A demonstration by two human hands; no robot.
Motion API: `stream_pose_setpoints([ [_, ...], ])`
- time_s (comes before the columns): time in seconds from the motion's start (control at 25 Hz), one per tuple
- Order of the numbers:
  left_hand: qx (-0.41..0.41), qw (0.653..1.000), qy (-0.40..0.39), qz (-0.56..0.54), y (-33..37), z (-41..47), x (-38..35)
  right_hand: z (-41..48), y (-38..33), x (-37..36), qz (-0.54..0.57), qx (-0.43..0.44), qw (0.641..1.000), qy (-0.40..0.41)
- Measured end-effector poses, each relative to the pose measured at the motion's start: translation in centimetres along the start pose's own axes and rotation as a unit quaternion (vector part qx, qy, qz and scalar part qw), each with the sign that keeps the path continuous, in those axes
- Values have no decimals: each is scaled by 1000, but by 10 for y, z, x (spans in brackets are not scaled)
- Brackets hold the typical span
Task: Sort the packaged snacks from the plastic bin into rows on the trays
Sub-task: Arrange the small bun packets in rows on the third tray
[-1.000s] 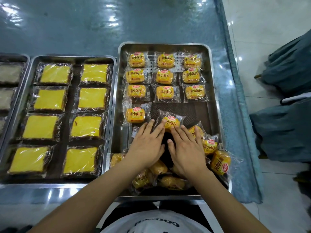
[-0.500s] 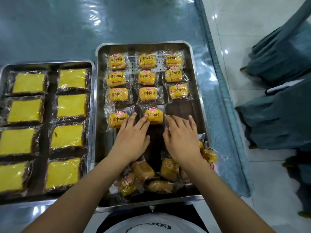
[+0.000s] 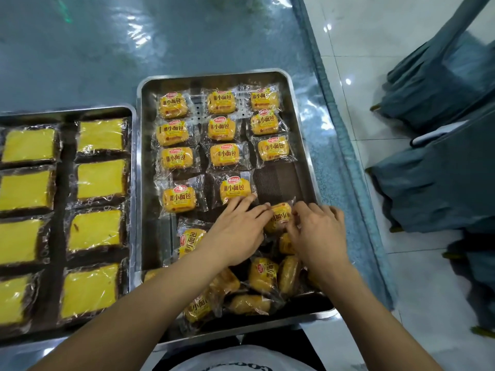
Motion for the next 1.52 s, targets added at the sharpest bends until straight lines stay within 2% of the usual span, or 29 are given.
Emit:
stream_pose_setpoints([
  [0.12,4,1000,-2,2,0,2,-4,-2,-4,-3,-3,28,1000,-1],
  [0.32,21,1000,1,-6,4,7,-6,-6,-16,-13,-42,12,998,-47],
  [0.6,38,999,10,-20,5,7,-7,6,-13,-24,-24,18,998,-54],
  [0.84,11,998,15,-54,14,15,-4,30,-7,-25,7,15,998,-68],
  [1.0,2,996,-8,-93,21,17,-7,36,0,-26,12,25,999,-30],
  [1.12,11,996,29,-86,16,14,0,30,1,-17,19,21,999,25],
  [1.24,45,995,66,-51,5,17,8,9,-6,-15,11,38,998,38],
  [1.4,49,998,26,-19,1,23,4,1,-8,-21,-40,14,999,3],
  [1.52,52,998,30,-16,4,22,-3,7,-8,-27,-93,-4,995,-24],
])
Point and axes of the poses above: each hand's wrist, its own z-axis towards the middle knuckle, its own x-axis out of the back of the hand, y = z × x, the point moved 4 cm from there along z, towards the middle knuckle, and after that the axes turned 4 degrees about z, right-handed, at the moved point
